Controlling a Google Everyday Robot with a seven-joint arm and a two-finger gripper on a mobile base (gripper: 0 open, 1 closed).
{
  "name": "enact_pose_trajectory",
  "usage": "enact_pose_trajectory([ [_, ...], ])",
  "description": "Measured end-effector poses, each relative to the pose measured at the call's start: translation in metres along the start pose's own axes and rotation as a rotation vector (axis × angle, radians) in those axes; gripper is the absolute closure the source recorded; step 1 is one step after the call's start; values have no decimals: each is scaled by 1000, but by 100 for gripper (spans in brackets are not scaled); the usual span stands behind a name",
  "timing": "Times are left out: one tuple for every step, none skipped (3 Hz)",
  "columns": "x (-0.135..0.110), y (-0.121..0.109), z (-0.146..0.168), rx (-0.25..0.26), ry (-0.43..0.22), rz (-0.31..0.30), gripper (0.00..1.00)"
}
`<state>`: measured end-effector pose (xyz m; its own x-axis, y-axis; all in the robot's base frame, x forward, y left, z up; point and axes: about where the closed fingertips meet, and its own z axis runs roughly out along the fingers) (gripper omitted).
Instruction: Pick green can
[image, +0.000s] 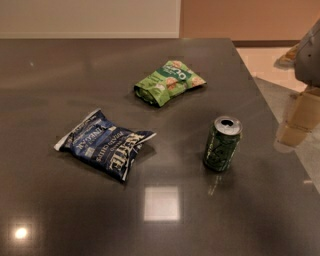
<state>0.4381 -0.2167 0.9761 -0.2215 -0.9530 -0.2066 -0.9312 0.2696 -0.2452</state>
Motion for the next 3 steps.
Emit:
enact_pose_trajectory([
  [0,0,0,0,0,0,0],
  [-8,5,10,-46,-41,-17,0],
  [-29,22,39,-107,-127,-78,0],
])
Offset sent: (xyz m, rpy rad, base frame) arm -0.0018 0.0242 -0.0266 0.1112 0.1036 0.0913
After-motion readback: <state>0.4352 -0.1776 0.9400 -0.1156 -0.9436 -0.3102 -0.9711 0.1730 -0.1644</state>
